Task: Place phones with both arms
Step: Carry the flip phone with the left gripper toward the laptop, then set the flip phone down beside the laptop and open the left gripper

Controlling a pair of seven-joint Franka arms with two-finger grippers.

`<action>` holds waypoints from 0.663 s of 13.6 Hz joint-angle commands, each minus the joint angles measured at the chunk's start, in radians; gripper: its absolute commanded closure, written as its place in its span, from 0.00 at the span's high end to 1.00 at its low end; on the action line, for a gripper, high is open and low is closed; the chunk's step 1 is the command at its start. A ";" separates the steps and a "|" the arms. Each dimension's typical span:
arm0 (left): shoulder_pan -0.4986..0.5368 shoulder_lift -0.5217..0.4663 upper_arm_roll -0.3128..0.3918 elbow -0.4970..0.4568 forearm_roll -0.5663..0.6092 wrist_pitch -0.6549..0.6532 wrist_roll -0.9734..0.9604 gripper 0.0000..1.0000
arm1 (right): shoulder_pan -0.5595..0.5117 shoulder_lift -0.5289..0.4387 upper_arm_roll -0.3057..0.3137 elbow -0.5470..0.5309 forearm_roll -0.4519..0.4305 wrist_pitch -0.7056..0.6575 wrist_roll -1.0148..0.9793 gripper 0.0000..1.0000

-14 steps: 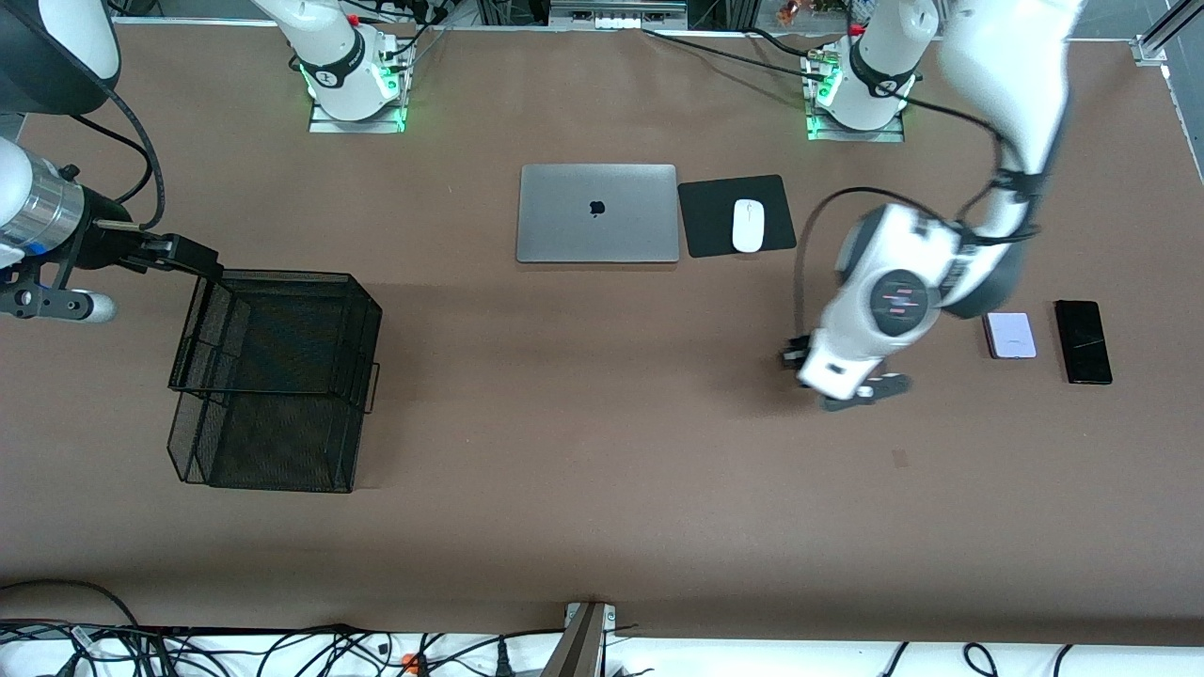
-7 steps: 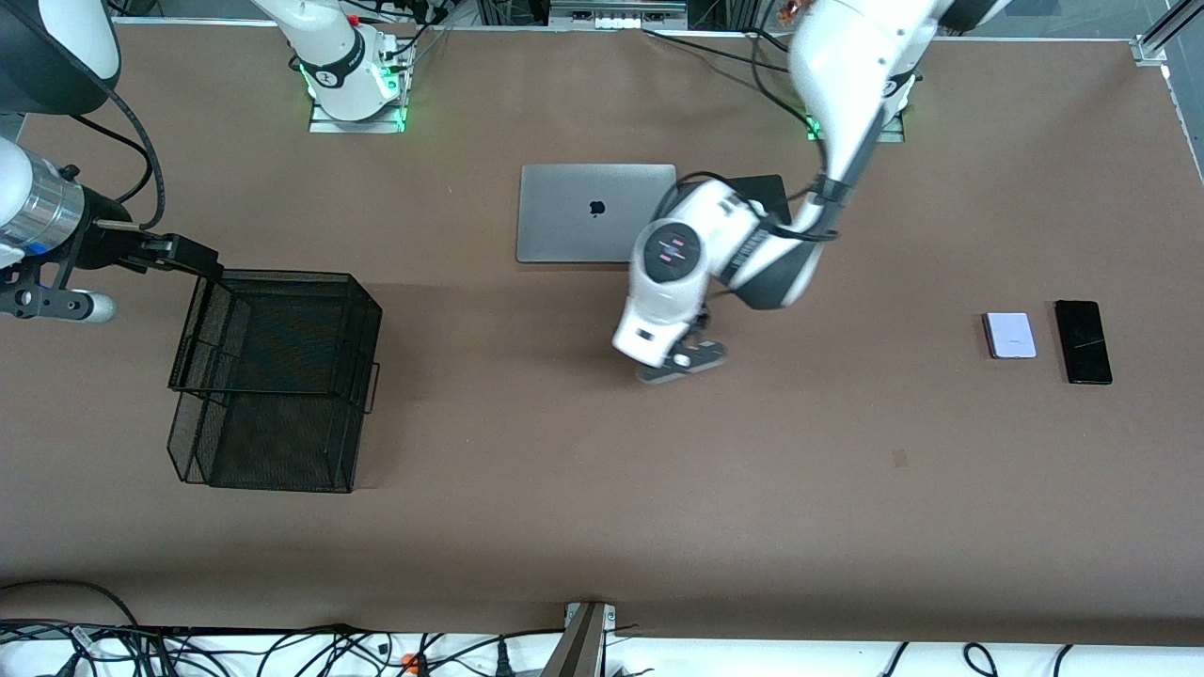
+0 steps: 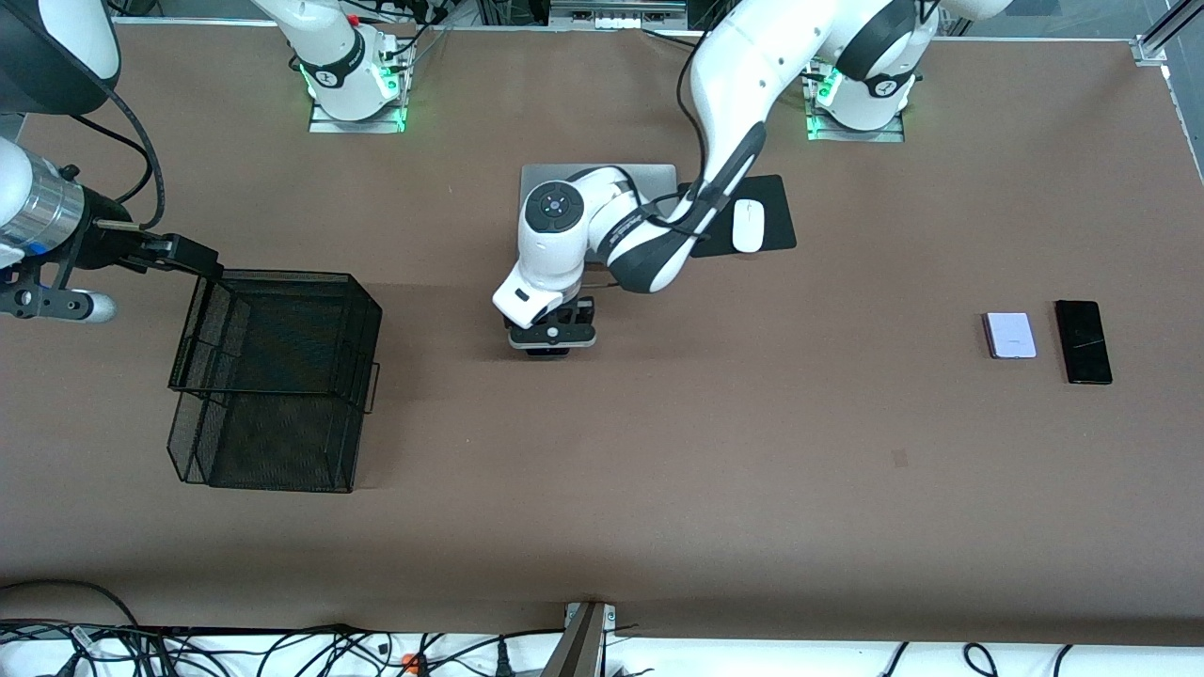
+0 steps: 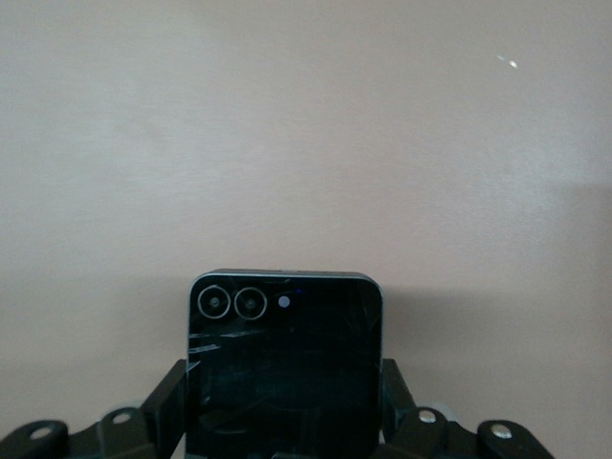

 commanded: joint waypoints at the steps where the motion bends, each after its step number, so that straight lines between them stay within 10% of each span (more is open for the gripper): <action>1: -0.054 0.074 0.074 0.082 -0.005 0.024 0.046 0.00 | -0.007 0.000 0.003 0.010 0.014 -0.014 -0.019 1.00; 5: -0.120 0.113 0.146 0.090 -0.006 0.034 0.026 0.00 | -0.006 0.000 0.003 0.010 0.014 -0.014 -0.016 1.00; 6: -0.120 0.114 0.148 0.090 -0.008 0.034 -0.003 0.36 | -0.006 0.000 0.003 0.010 0.014 -0.014 -0.011 1.00; 7: -0.119 0.114 0.151 0.102 -0.009 0.034 -0.034 0.99 | -0.006 0.000 0.003 0.012 0.011 -0.014 -0.013 1.00; 9: -0.119 0.107 0.150 0.117 -0.009 0.017 -0.094 1.00 | -0.007 0.000 0.001 0.012 0.008 -0.012 -0.020 1.00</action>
